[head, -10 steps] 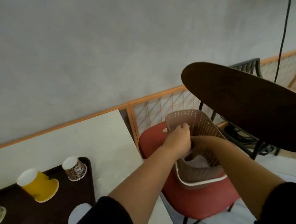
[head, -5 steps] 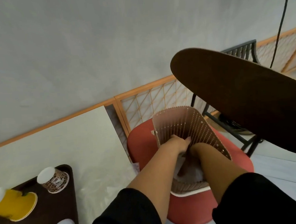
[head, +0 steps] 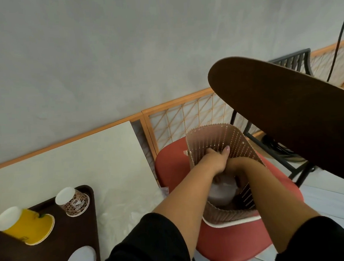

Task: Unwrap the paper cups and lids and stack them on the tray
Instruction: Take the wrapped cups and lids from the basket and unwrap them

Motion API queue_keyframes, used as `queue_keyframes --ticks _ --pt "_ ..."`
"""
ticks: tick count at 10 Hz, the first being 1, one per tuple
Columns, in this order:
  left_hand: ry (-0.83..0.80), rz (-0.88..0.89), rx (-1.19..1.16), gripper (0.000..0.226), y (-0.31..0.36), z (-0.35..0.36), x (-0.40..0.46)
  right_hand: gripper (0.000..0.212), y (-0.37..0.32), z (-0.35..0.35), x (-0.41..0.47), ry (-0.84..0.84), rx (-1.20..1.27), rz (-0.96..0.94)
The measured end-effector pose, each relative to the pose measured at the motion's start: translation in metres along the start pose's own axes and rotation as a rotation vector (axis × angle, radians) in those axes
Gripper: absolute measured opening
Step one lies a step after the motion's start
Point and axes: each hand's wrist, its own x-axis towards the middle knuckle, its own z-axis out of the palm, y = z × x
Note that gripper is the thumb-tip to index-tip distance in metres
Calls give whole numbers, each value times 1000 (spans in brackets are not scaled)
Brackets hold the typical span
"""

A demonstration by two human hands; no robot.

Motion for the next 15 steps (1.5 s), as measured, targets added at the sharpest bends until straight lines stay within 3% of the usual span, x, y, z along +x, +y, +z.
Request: queue_keyframes --ticks 1,2,3,4,5,6,7,8,9,12,14,15 --pt "103 173 -76 70 8 -16 -9 41 -17 -13 -42 90 89 -146" --pt "216 381 -158 59 9 -37 -24 64 -52 -17 -118 142 214 -283" --pt "264 467 -396 50 6 -56 -40 53 -61 -25 -168 208 420 -489" --pt "83 412 -750 50 -3 -69 -66 46 -72 -20 -206 278 439 -681" --pt "30 463 -920 42 -26 -84 -94 61 -84 -2 -229 351 330 -811" --pt "-23 502 -1041 44 -63 -95 -123 98 -100 23 -247 331 205 -951" --pt "9 491 -1035 47 -106 -100 -150 121 -115 51 -256 309 -146 -1011" --pt "152 431 -1014 48 -151 -107 -179 106 -136 89 -262 273 -376 -1082" --pt "282 375 -1062 57 -203 -119 -208 74 -164 136 -260 221 -344 -1179" --pt "819 441 -1315 39 -354 -145 -315 63 -232 335 -275 -133 169 -1300" --pt "992 250 -1525 33 -449 -144 -381 73 -258 445 -299 -589 261 -1192" --pt "1245 199 -1421 44 -493 -136 -403 63 -265 494 -313 -567 230 -1111"
